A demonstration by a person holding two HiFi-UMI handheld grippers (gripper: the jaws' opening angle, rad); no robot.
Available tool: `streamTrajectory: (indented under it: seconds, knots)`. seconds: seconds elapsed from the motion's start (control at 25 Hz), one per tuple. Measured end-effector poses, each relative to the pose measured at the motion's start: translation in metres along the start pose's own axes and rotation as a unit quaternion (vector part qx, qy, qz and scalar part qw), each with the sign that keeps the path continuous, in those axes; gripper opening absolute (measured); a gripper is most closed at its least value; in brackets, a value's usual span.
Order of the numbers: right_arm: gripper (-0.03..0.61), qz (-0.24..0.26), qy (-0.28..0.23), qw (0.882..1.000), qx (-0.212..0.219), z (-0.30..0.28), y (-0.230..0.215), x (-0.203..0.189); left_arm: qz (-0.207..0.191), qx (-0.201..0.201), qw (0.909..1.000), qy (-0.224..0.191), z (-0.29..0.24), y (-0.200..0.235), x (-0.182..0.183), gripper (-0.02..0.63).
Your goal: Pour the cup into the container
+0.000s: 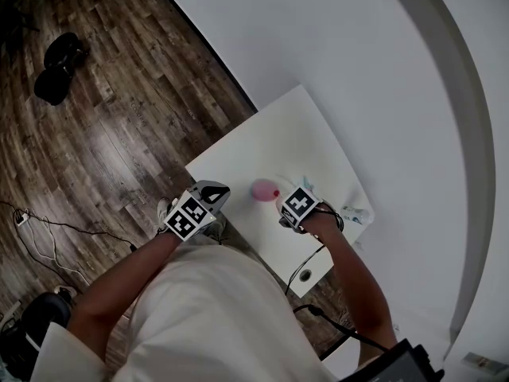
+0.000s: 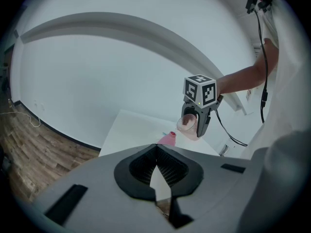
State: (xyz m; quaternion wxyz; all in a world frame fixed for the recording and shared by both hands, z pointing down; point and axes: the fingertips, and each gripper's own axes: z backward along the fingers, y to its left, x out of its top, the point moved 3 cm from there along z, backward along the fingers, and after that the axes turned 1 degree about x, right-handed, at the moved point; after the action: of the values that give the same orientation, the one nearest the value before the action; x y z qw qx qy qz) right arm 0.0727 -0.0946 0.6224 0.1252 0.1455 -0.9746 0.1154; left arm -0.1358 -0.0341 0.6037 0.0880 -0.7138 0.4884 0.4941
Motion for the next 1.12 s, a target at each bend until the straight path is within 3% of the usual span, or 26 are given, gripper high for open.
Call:
streamTrajectory:
  seconds: [1.12]
  knots:
    - [0.365, 0.007, 0.020, 1.000, 0.002, 0.0023, -0.0034, 0.0016, -0.001, -0.001, 1.0000, 0.000, -0.0057, 0.0053, 0.0000, 0.011]
